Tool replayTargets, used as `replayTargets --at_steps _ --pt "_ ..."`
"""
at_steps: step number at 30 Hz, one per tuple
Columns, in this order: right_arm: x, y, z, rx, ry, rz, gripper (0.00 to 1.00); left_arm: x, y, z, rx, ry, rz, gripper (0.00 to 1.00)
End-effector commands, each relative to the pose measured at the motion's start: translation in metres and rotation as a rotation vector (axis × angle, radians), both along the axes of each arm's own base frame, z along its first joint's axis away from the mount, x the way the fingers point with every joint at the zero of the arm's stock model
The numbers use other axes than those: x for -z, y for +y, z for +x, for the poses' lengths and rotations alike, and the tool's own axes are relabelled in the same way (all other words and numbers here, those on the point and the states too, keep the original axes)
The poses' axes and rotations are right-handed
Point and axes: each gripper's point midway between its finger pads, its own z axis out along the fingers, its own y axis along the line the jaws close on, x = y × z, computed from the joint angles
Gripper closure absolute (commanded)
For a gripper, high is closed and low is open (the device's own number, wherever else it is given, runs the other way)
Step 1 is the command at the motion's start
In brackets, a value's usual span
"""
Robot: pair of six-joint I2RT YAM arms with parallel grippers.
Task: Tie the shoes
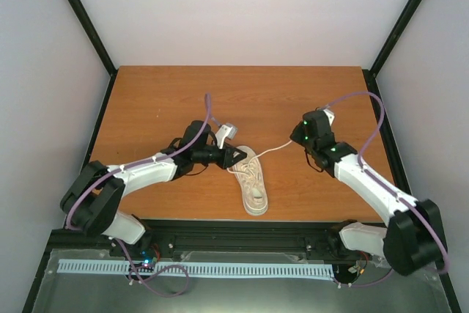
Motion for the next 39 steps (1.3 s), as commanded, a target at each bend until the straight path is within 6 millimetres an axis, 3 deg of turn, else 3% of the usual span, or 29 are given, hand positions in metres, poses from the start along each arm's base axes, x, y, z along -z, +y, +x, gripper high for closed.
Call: replayTargets --at_steps 1,6,11,17,28,39 --pt "-0.060 -0.003 -0.001 -0.071 -0.154 -0.036 0.97 -0.029 -0.020 0.008 0.098 -0.085 -0.073 0.77" --pt "-0.125 -0.009 -0.011 -0.092 -0.300 -0.050 0.97 -0.034 -0.029 0.012 0.142 -0.096 -0.076 0.72" --pt "-0.162 -0.009 -0.021 -0.124 -0.387 -0.040 0.97 -0.033 -0.032 0.011 0.169 -0.092 -0.070 0.72" --pt "-0.171 0.018 -0.022 -0.257 -0.415 0.041 0.97 -0.026 -0.035 0.004 0.218 -0.072 -0.056 0.66" --pt "-0.174 0.049 -0.012 -0.377 -0.414 0.125 0.97 -0.020 -0.027 0.000 0.210 -0.071 -0.001 0.56" --pt "-0.193 0.063 -0.007 -0.438 -0.452 0.149 0.97 -0.017 -0.050 -0.004 0.276 -0.075 0.007 0.51"
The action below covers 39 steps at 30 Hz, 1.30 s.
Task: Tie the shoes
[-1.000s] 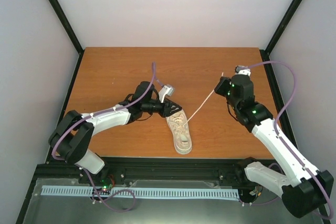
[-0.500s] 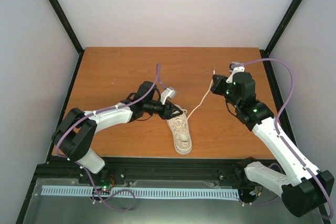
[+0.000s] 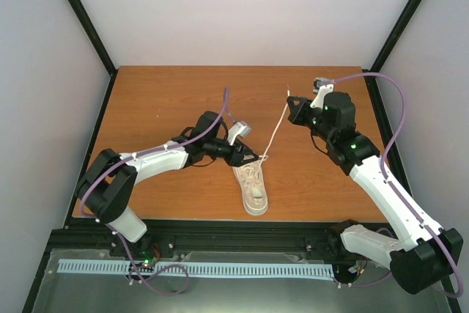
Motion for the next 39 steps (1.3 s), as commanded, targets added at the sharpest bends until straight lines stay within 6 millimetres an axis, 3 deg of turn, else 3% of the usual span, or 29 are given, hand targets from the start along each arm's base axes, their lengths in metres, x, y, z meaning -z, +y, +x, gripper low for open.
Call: replayTargets --at_steps 1,8,16,28,33,37,39 --pt "-0.021 0.007 0.004 -0.039 -0.057 0.013 0.97 -0.013 -0.018 0.001 0.057 -0.054 -0.016 0.51" --pt "-0.021 0.010 0.006 -0.051 -0.056 0.006 0.97 -0.009 -0.034 -0.001 0.100 -0.055 -0.001 0.52" --pt "-0.020 0.012 0.006 -0.065 -0.054 0.004 0.97 -0.008 -0.044 -0.003 0.117 -0.051 -0.002 0.62" --pt "-0.013 0.023 0.008 -0.121 -0.035 -0.006 0.97 -0.010 -0.043 0.003 0.058 -0.076 -0.023 0.99" --pt "-0.008 0.053 0.014 -0.239 -0.041 -0.029 0.97 -0.008 -0.034 -0.003 0.022 -0.075 -0.040 0.99" --pt "-0.007 0.088 0.025 -0.325 -0.042 -0.049 0.97 -0.007 -0.025 -0.009 -0.009 -0.068 -0.064 0.99" --pt "0.010 0.101 0.038 -0.330 -0.010 -0.037 0.97 -0.010 -0.020 -0.010 -0.038 -0.077 -0.081 0.99"
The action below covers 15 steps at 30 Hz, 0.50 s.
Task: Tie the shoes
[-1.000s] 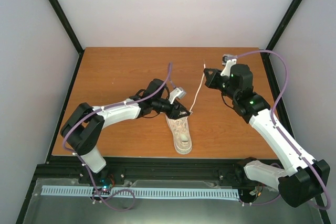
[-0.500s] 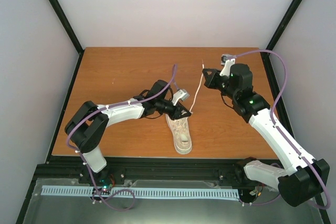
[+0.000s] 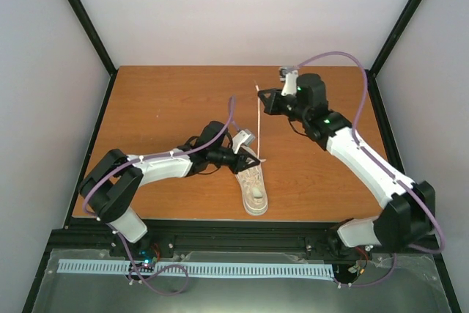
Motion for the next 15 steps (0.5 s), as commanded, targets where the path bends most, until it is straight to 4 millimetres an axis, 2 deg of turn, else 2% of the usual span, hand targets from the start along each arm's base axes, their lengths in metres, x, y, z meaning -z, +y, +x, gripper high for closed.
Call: replayTargets --at_steps 1,3,4,5,6,7,8,10,13,15 --pt "0.021 0.036 0.022 -0.071 0.014 0.000 0.97 -0.026 0.003 0.001 -0.058 -0.061 -0.087 0.99" --pt "0.058 0.045 0.040 -0.075 0.079 -0.051 0.96 -0.026 0.007 0.001 -0.077 -0.063 -0.087 0.99" --pt "0.072 0.047 0.048 -0.075 0.107 -0.079 0.88 -0.025 0.008 0.001 -0.082 -0.060 -0.084 0.99" --pt "0.089 0.048 0.051 -0.084 0.138 -0.106 0.73 -0.024 0.009 0.001 -0.086 -0.057 -0.083 0.99" --pt "0.099 0.046 0.052 -0.088 0.151 -0.120 0.54 -0.024 0.010 0.000 -0.090 -0.055 -0.082 0.99" --pt "0.104 0.042 0.052 -0.083 0.155 -0.118 0.35 -0.024 0.011 0.000 -0.095 -0.053 -0.082 0.99" --pt "0.105 0.033 0.050 -0.074 0.152 -0.101 0.22 -0.024 0.012 0.000 -0.101 -0.053 -0.083 0.99" --pt "0.096 0.011 0.048 -0.054 0.120 -0.052 0.08 -0.025 0.015 0.000 -0.115 -0.051 -0.082 0.99" --pt "0.080 -0.015 0.031 -0.084 0.030 -0.030 0.00 -0.026 0.016 0.000 -0.131 -0.040 -0.083 0.99" --pt "0.070 -0.017 0.008 -0.169 -0.034 -0.016 0.00 -0.027 0.015 0.001 -0.135 -0.031 -0.087 0.99"
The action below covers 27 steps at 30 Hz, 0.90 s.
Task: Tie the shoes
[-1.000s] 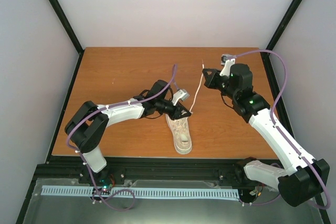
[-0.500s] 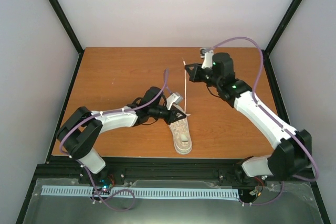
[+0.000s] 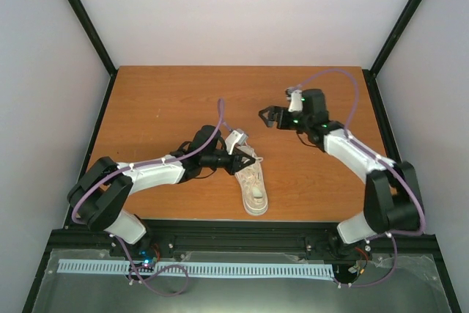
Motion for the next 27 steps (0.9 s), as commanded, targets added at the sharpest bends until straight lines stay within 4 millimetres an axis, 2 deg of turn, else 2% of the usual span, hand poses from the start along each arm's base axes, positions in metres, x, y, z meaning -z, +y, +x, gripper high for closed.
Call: replayTargets --at_steps 1,2,5,8,16,27 --pt "-0.072 0.000 -0.035 -0.198 -0.280 0.121 0.00 -0.020 -0.004 0.004 -0.021 -0.025 -0.054 0.99" --pt "-0.080 0.004 -0.051 -0.261 -0.312 0.157 0.00 -0.020 -0.005 0.004 -0.021 -0.023 -0.058 0.99" --pt "-0.082 0.016 -0.095 -0.443 -0.323 0.282 0.00 -0.020 -0.005 0.003 -0.017 -0.013 -0.063 0.99" --pt "-0.078 0.025 -0.124 -0.572 -0.313 0.353 0.00 -0.021 -0.006 0.000 0.000 -0.003 -0.071 0.99" --pt "-0.051 0.045 -0.141 -0.726 -0.210 0.348 0.00 -0.023 -0.007 -0.004 0.024 0.003 -0.077 0.99" --pt "-0.010 0.058 -0.148 -0.787 -0.080 0.343 0.04 -0.025 -0.005 -0.005 0.027 0.000 -0.082 0.99"
